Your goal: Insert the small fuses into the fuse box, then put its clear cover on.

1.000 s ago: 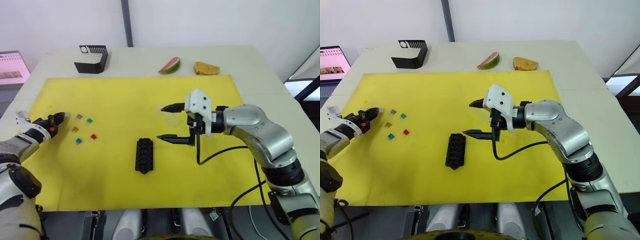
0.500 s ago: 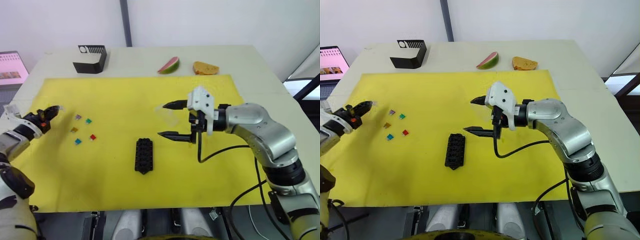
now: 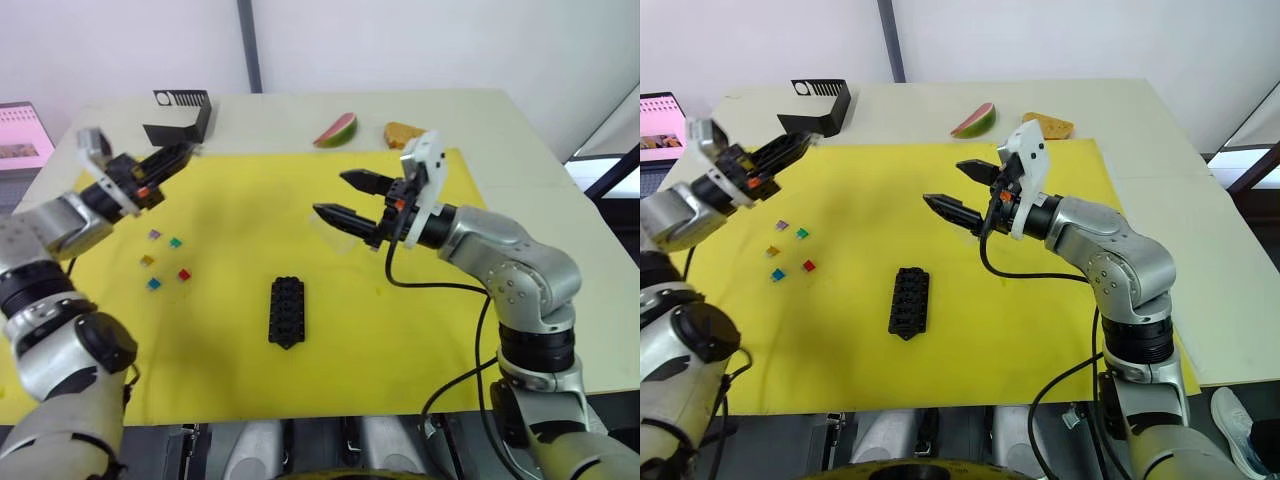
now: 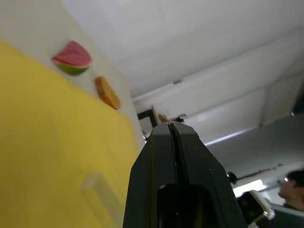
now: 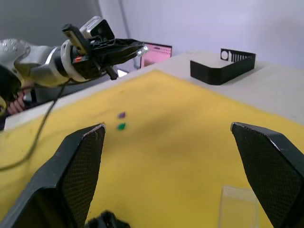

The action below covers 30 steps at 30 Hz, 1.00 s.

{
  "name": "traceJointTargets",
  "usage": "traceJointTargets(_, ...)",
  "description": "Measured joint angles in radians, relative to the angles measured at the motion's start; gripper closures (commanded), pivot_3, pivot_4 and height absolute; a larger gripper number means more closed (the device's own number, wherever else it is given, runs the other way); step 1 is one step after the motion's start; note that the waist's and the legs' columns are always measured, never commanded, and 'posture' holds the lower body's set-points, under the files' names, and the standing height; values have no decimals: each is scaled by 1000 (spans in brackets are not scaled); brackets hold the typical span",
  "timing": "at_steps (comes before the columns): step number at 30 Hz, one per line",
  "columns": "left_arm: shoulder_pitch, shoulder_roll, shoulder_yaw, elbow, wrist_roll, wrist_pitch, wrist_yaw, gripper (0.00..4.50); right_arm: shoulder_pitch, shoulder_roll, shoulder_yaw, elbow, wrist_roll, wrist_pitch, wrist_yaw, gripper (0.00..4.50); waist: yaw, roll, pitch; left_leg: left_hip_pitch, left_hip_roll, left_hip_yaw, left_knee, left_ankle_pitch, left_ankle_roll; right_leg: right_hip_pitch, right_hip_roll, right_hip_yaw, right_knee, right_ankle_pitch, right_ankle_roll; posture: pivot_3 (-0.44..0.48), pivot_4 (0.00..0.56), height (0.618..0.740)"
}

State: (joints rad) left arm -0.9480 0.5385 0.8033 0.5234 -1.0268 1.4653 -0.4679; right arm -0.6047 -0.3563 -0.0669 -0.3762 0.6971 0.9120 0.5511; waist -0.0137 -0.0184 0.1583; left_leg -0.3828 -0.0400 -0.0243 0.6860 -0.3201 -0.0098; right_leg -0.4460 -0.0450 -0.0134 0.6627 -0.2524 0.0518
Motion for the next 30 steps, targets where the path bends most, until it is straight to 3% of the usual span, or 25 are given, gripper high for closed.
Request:
traceJointTargets(6,-80,-132,51,-60,-111,35,164,4467,-10,92,-53,-1,93,55,-121,0,0,0,0,0,0,0,0,0,-1,0,0,0,0,0,0,0,150,740)
traceJointTargets(11,-120,-258,65,-97,-217,30,303,4467,-33,246,-130,1,223,87,-301,0,0,0,0,0,0,0,0,1,-1,0,0,0,0,0,0,0,150,740)
traceJointTargets(22,-109,-344,-21,-130,-396,-14,431,4467,-61,357,-167,36,342,21,-465,0,0,0,0,1,0,0,-1,1,-2,0,1,0,0,0,0,0,150,740)
traceJointTargets(30,-73,-380,-93,-155,-531,-109,505,4467,-95,384,-166,80,387,-42,-506,0,-1,0,0,1,0,0,-1,1,-2,0,1,0,0,0,0,0,150,740)
